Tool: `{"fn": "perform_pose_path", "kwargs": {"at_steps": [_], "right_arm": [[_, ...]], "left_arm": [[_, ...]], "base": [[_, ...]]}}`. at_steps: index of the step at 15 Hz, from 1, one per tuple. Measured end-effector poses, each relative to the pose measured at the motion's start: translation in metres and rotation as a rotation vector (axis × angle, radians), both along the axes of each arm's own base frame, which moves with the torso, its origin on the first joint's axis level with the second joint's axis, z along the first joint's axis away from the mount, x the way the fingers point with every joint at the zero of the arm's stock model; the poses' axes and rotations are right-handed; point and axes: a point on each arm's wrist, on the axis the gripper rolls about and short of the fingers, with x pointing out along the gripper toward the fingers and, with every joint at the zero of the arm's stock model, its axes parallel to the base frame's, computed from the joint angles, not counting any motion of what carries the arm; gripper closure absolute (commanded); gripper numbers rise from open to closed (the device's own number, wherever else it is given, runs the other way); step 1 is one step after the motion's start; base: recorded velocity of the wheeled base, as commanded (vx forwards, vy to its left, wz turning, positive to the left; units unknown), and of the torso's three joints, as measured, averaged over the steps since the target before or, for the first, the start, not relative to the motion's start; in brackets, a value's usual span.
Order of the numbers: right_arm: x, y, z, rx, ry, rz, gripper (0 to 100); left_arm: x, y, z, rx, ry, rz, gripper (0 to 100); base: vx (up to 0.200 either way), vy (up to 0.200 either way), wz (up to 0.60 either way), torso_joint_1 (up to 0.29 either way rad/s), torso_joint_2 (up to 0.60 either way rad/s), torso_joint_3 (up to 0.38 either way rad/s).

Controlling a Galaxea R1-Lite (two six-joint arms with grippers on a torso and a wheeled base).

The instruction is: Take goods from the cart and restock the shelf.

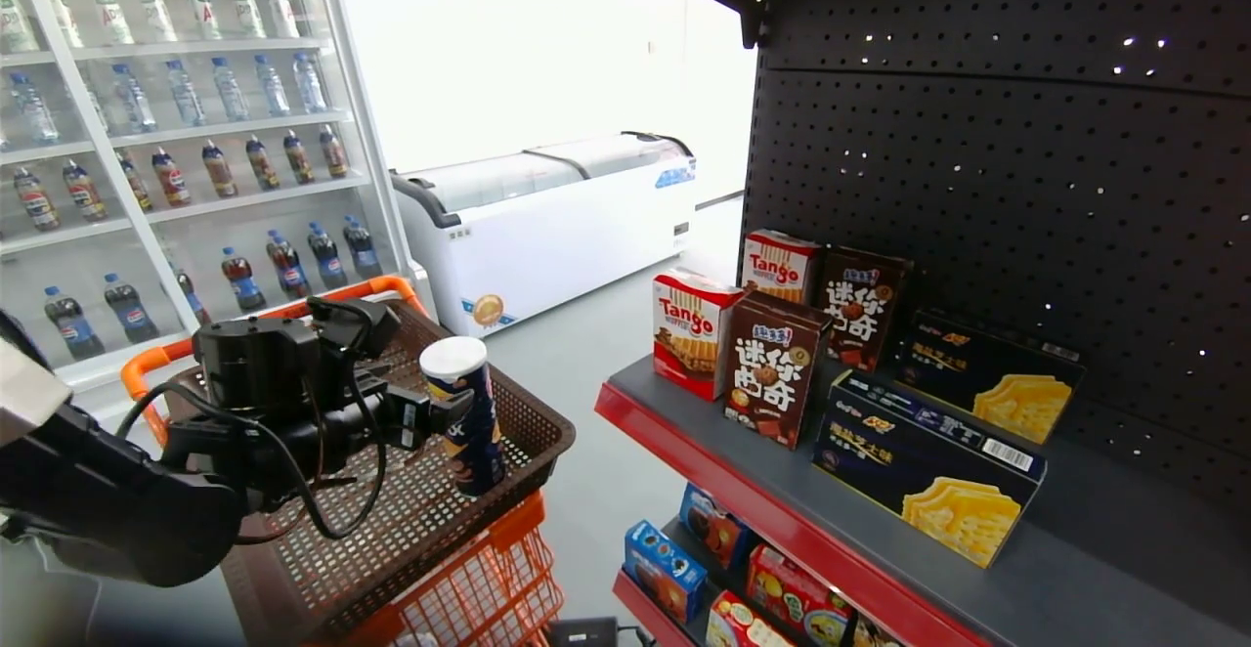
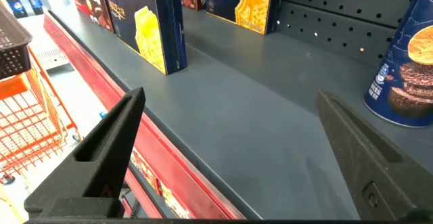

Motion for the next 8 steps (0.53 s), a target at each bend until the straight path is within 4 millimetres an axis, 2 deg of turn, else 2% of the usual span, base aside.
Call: {"fn": "perform_pose_path", "kwargs": {"at_steps": [4, 8], "right_arm": [[0.000, 0.000, 0.000, 0.000, 0.000, 0.000, 0], [0.000, 0.000, 0.000, 0.000, 0.000, 0.000, 0]], "left_arm": [[0.015, -0.007, -0.027, 0.004, 0.025, -0.015, 0], [0.031, -0.015, -0.038, -0.003, -0.046, -0.030, 0]], "base": [[0.000, 0.000, 0.00, 0.000, 0.00, 0.000], [0.000, 0.000, 0.00, 0.000, 0.00, 0.000]]}}
